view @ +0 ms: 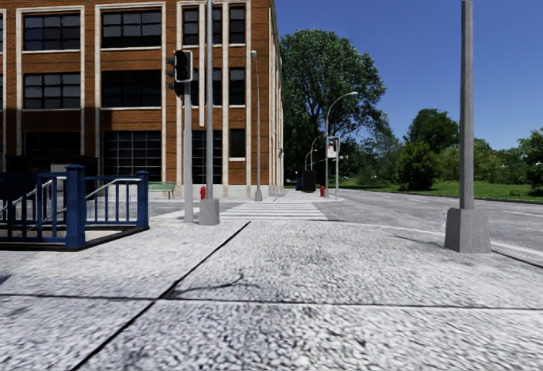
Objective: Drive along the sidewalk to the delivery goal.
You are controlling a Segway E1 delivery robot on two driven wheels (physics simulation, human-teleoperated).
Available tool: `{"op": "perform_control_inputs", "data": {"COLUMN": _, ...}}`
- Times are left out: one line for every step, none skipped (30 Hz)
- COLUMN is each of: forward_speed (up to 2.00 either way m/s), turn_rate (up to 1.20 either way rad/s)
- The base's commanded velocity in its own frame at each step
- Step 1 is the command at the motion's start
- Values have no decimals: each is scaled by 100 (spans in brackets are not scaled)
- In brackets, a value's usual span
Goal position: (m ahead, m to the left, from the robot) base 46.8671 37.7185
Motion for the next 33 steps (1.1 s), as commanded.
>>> {"op": "perform_control_inputs", "data": {"forward_speed": 200, "turn_rate": 0}}
{"op": "perform_control_inputs", "data": {"forward_speed": 200, "turn_rate": 0}}
{"op": "perform_control_inputs", "data": {"forward_speed": 200, "turn_rate": 0}}
{"op": "perform_control_inputs", "data": {"forward_speed": 200, "turn_rate": 0}}
{"op": "perform_control_inputs", "data": {"forward_speed": 200, "turn_rate": 0}}
{"op": "perform_control_inputs", "data": {"forward_speed": 200, "turn_rate": 0}}
{"op": "perform_control_inputs", "data": {"forward_speed": 200, "turn_rate": 0}}
{"op": "perform_control_inputs", "data": {"forward_speed": 200, "turn_rate": 0}}
{"op": "perform_control_inputs", "data": {"forward_speed": 200, "turn_rate": 0}}
{"op": "perform_control_inputs", "data": {"forward_speed": 200, "turn_rate": 0}}
{"op": "perform_control_inputs", "data": {"forward_speed": 200, "turn_rate": 0}}
{"op": "perform_control_inputs", "data": {"forward_speed": 200, "turn_rate": 0}}
{"op": "perform_control_inputs", "data": {"forward_speed": 200, "turn_rate": 0}}
{"op": "perform_control_inputs", "data": {"forward_speed": 200, "turn_rate": 0}}
{"op": "perform_control_inputs", "data": {"forward_speed": 200, "turn_rate": 0}}
{"op": "perform_control_inputs", "data": {"forward_speed": 200, "turn_rate": 0}}
{"op": "perform_control_inputs", "data": {"forward_speed": 200, "turn_rate": 0}}
{"op": "perform_control_inputs", "data": {"forward_speed": 200, "turn_rate": 0}}
{"op": "perform_control_inputs", "data": {"forward_speed": 200, "turn_rate": 0}}
{"op": "perform_control_inputs", "data": {"forward_speed": 200, "turn_rate": 0}}
{"op": "perform_control_inputs", "data": {"forward_speed": 200, "turn_rate": 0}}
{"op": "perform_control_inputs", "data": {"forward_speed": 200, "turn_rate": 0}}
{"op": "perform_control_inputs", "data": {"forward_speed": 200, "turn_rate": 0}}
{"op": "perform_control_inputs", "data": {"forward_speed": 200, "turn_rate": 0}}
{"op": "perform_control_inputs", "data": {"forward_speed": 200, "turn_rate": 0}}
{"op": "perform_control_inputs", "data": {"forward_speed": 200, "turn_rate": 0}}
{"op": "perform_control_inputs", "data": {"forward_speed": 200, "turn_rate": 0}}
{"op": "perform_control_inputs", "data": {"forward_speed": 200, "turn_rate": 0}}
{"op": "perform_control_inputs", "data": {"forward_speed": 200, "turn_rate": 0}}
{"op": "perform_control_inputs", "data": {"forward_speed": 200, "turn_rate": 0}}
{"op": "perform_control_inputs", "data": {"forward_speed": 200, "turn_rate": 0}}
{"op": "perform_control_inputs", "data": {"forward_speed": 200, "turn_rate": 0}}
{"op": "perform_control_inputs", "data": {"forward_speed": 200, "turn_rate": 0}}
